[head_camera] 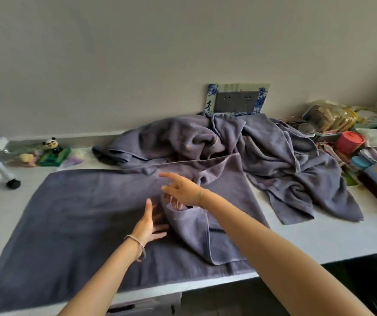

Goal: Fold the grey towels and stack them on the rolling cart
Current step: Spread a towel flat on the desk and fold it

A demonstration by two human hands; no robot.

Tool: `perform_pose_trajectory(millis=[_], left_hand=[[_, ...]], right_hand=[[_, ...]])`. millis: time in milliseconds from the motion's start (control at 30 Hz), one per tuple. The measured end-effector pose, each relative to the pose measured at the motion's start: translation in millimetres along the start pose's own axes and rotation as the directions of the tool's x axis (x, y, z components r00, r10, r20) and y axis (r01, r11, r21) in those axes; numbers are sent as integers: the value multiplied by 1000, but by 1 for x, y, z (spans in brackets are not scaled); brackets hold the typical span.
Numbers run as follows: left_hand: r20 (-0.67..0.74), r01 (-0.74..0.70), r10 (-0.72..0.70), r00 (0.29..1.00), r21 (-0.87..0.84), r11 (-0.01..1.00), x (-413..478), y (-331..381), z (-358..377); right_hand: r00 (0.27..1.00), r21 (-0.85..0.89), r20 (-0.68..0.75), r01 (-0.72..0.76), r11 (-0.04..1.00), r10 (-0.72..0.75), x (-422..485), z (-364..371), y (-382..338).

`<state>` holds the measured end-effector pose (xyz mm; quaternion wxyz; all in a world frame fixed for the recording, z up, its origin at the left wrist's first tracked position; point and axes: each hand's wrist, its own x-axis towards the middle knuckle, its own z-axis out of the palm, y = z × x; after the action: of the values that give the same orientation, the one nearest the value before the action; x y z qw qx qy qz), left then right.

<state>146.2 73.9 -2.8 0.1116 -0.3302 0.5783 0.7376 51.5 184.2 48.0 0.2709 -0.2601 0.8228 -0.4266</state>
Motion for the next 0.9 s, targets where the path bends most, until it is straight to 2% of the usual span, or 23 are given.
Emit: perform_pose_trajectory(millis=[67,133,233,300,400,500,633,700,767,833,867,900], left_hand=[[0,36,-36,999,73,997,-2,-9,-13],[-12,39,-38,999,109,993,0,-16,-19],[-65,24,-18,998,100,995,4,-21,-19],[-100,9,4,995,126,992,9,-23,-17],[-138,7,13,990,142,990,16,-26,-12],[-151,25,-9,989,104,994,18,-26,-7],[-119,43,-34,992,74,996,17,-25,-6],[-107,5,-3,994,24,1000,10,-19,-9],[-108,-52,50,993,-13,999,3,-12,-21],[-157,-67,84,984,108,992,4,-9,-39],[-192,-53,105,976,258,965,6,-10,-50],[-225,-26,134,965,428,904,8,-14,-60]], right_hand=[[998,64,-18,-66,996,67,-1,13,13],[981,21,-175,-82,996,84,-7,7,37],[880,-20,-431,-230,973,199,-31,-18,87],[833,-39,-500,-296,954,238,-54,-29,116],[859,-31,-431,-321,947,277,-81,-25,133],[910,-13,-338,-258,966,239,-96,2,128],[939,40,-227,-255,966,257,-96,39,112],[949,161,-172,-237,958,264,-93,52,103],[975,282,-60,-188,941,213,-94,58,94],[976,280,157,-193,940,154,-100,53,82],[968,257,204,-194,947,144,-104,48,78],[978,227,147,-176,958,145,-107,42,77]])
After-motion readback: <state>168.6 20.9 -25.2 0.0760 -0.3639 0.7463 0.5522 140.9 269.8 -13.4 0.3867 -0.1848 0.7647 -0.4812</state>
